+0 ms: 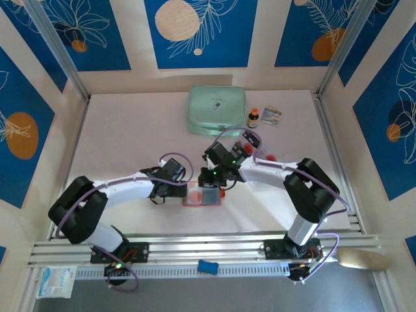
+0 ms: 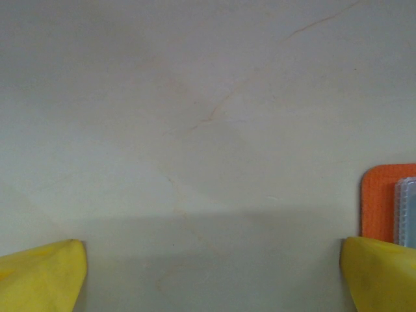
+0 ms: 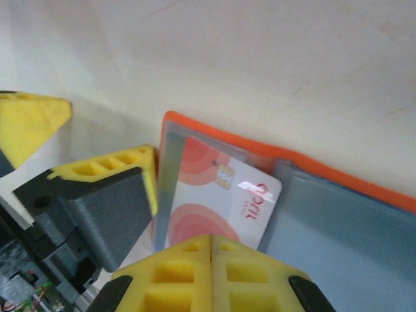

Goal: Put the credit cards into the card holder

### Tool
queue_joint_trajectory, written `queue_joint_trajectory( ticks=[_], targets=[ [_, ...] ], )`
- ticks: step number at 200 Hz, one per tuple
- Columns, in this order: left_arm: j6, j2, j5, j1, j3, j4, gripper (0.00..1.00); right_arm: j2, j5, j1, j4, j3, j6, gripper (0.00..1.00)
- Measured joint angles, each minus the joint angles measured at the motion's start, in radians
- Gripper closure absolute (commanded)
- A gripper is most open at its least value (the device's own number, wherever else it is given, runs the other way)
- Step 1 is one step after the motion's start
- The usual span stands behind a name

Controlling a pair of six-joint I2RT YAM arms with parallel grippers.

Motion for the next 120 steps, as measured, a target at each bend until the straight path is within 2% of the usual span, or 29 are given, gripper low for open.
queue_joint_trajectory(
  ticks=[77, 120],
  targets=[
    [0.000, 0.000, 0.000, 0.000, 0.000, 0.001, 0.00, 0.078, 0.000, 0.005, 0.002, -0.011, 0.004, 1.00],
    [0.000, -0.001, -0.001, 0.000, -0.002, 0.004, 0.00, 0.132, 0.000, 0.036, -0.004, 0.051, 0.004, 1.00]
  ],
)
